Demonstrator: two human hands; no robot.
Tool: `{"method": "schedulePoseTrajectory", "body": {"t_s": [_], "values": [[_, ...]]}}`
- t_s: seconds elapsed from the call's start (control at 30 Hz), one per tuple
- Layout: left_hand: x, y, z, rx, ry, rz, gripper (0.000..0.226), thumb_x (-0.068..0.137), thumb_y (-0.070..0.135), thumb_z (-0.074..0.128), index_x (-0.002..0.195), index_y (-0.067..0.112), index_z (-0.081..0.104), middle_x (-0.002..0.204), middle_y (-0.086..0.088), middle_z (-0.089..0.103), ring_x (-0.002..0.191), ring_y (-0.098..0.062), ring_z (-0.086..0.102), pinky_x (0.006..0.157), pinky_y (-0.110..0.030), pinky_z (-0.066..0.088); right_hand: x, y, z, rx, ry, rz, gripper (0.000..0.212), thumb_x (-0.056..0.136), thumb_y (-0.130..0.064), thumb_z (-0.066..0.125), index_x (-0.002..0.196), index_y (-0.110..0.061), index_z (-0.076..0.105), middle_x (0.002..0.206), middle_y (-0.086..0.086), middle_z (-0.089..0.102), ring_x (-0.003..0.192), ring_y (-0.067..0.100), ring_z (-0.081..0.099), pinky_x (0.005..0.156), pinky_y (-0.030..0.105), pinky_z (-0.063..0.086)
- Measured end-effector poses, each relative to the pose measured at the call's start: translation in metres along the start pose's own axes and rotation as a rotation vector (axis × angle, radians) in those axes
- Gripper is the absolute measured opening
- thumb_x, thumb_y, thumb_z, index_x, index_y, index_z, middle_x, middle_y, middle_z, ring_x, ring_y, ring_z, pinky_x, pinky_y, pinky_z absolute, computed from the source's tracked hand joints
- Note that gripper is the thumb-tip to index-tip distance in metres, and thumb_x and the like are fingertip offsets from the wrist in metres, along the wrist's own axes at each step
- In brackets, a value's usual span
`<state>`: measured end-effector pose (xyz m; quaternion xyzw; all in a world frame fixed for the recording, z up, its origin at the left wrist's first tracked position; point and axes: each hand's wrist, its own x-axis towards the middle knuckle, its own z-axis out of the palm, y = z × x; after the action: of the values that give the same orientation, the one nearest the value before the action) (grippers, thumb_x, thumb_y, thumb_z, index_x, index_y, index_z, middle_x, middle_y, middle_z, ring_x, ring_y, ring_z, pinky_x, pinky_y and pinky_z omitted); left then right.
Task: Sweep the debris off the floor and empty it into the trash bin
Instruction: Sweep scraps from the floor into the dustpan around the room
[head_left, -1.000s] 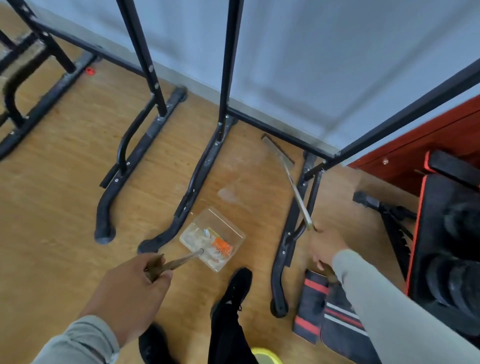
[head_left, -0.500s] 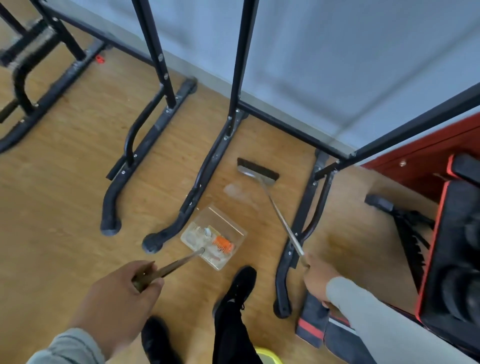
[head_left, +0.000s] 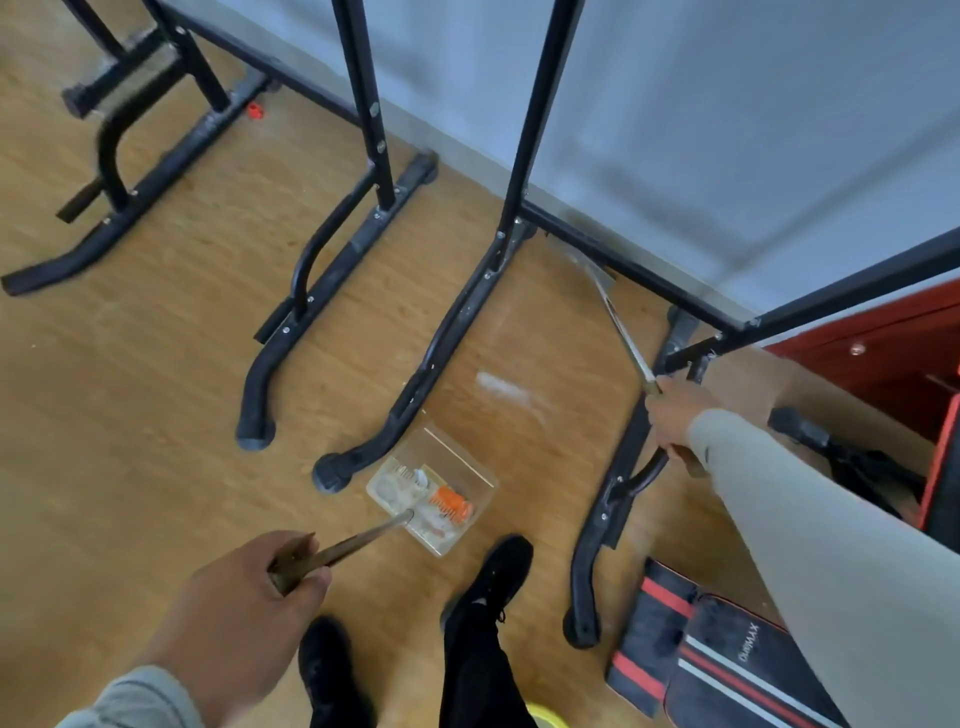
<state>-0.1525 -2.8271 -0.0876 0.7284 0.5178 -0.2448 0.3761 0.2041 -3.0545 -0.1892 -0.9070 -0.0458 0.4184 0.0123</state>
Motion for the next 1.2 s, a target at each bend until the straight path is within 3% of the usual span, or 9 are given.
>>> {"method": "schedulePoseTrajectory", "body": {"t_s": [0.13, 0.23, 0.4, 0.53, 0.63, 0.73, 0.8, 0.93, 1.2], "values": [[0.002, -0.002, 0.007, -0.004, 0.019, -0.006, 0.012, 0.086, 0.035, 0.071, 0.097, 0.038, 0.065, 0.081, 0.01, 0.068, 0.078, -0.011, 0.062, 0.068, -0.028, 0.045, 0.072, -0.05, 0.017, -0.288, -0.198, 0.01, 0.017, 0.082, 0.001, 0.062, 0.066, 0.0, 0.067, 0.09, 0.021, 0.071, 0.073, 0.03, 0.066, 0.065, 0.034, 0.06], [-0.001, -0.005, 0.008, -0.026, 0.028, -0.024, 0.012, 0.086, 0.033, 0.072, 0.095, 0.037, 0.065, 0.079, 0.009, 0.069, 0.078, -0.011, 0.062, 0.069, -0.03, 0.044, 0.066, -0.03, 0.055, -0.257, -0.186, -0.029, 0.041, 0.084, -0.006, 0.051, 0.122, 0.006, 0.063, 0.11, 0.025, 0.07, 0.087, 0.034, 0.07, 0.076, 0.04, 0.062], [-0.016, -0.016, 0.0, 0.012, 0.012, 0.007, 0.01, 0.086, 0.034, 0.071, 0.094, 0.038, 0.065, 0.074, 0.008, 0.068, 0.073, -0.01, 0.061, 0.065, -0.028, 0.043, -0.035, 0.022, 0.085, -0.348, -0.209, -0.009, 0.069, 0.097, -0.009, 0.039, 0.159, -0.023, 0.013, 0.105, 0.007, 0.064, 0.061, 0.018, 0.058, 0.045, 0.028, 0.049], [-0.03, -0.035, -0.006, 0.037, -0.008, 0.015, 0.012, 0.087, 0.036, 0.07, 0.096, 0.039, 0.064, 0.078, 0.011, 0.068, 0.075, -0.011, 0.062, 0.069, -0.03, 0.046, -0.104, 0.073, 0.097, -0.356, -0.28, -0.041, 0.059, 0.105, -0.021, 0.033, 0.159, -0.03, 0.012, 0.128, 0.01, 0.058, 0.066, 0.012, 0.053, 0.064, 0.028, 0.048], [-0.038, -0.052, -0.009, 0.033, -0.017, 0.006, 0.014, 0.086, 0.037, 0.07, 0.099, 0.038, 0.065, 0.081, 0.011, 0.069, 0.078, -0.013, 0.063, 0.076, -0.034, 0.051, -0.154, 0.106, 0.102, -0.455, -0.358, -0.087, 0.059, 0.106, -0.02, 0.034, 0.159, -0.032, 0.012, 0.134, 0.007, 0.059, 0.107, 0.021, 0.064, 0.094, 0.029, 0.05], [-0.049, -0.065, -0.011, 0.058, -0.013, 0.036, 0.013, 0.086, 0.037, 0.069, 0.099, 0.038, 0.065, 0.08, 0.012, 0.069, 0.079, -0.014, 0.063, 0.076, -0.033, 0.049, -0.178, 0.14, 0.081, -0.484, -0.352, -0.072, 0.048, 0.106, -0.022, 0.037, 0.149, -0.041, 0.03, 0.14, -0.002, 0.058, 0.122, 0.017, 0.059, 0.105, 0.028, 0.042], [-0.058, -0.07, -0.013, 0.086, -0.028, 0.057, 0.015, 0.088, 0.038, 0.068, 0.1, 0.04, 0.061, 0.084, 0.013, 0.068, 0.082, -0.015, 0.062, 0.077, -0.031, 0.048, -0.189, 0.158, 0.059, -0.483, -0.296, -0.072, 0.046, 0.105, -0.028, 0.039, 0.15, -0.039, 0.037, 0.138, -0.005, 0.06, 0.123, 0.013, 0.059, 0.107, 0.026, 0.041], [-0.063, -0.079, -0.017, 0.104, -0.039, 0.055, 0.015, 0.088, 0.037, 0.068, 0.101, 0.04, 0.061, 0.085, 0.013, 0.068, 0.085, -0.017, 0.063, 0.08, -0.031, 0.049, -0.192, 0.147, 0.023, -0.547, -0.226, -0.053, 0.057, 0.106, -0.031, 0.036, 0.158, -0.039, 0.013, 0.107, -0.008, 0.072, 0.089, 0.002, 0.067, 0.093, 0.023, 0.052], [-0.065, -0.082, -0.018, 0.153, 0.006, 0.062, 0.016, 0.088, 0.033, 0.07, 0.103, 0.035, 0.064, 0.085, 0.011, 0.068, 0.084, -0.017, 0.062, 0.074, -0.03, 0.044, -0.111, 0.085, 0.065, -0.761, -0.249, -0.162, 0.073, 0.094, -0.01, 0.043, 0.155, -0.045, 0.021, 0.132, 0.005, 0.061, 0.108, 0.027, 0.063, 0.094, 0.037, 0.054]]}}
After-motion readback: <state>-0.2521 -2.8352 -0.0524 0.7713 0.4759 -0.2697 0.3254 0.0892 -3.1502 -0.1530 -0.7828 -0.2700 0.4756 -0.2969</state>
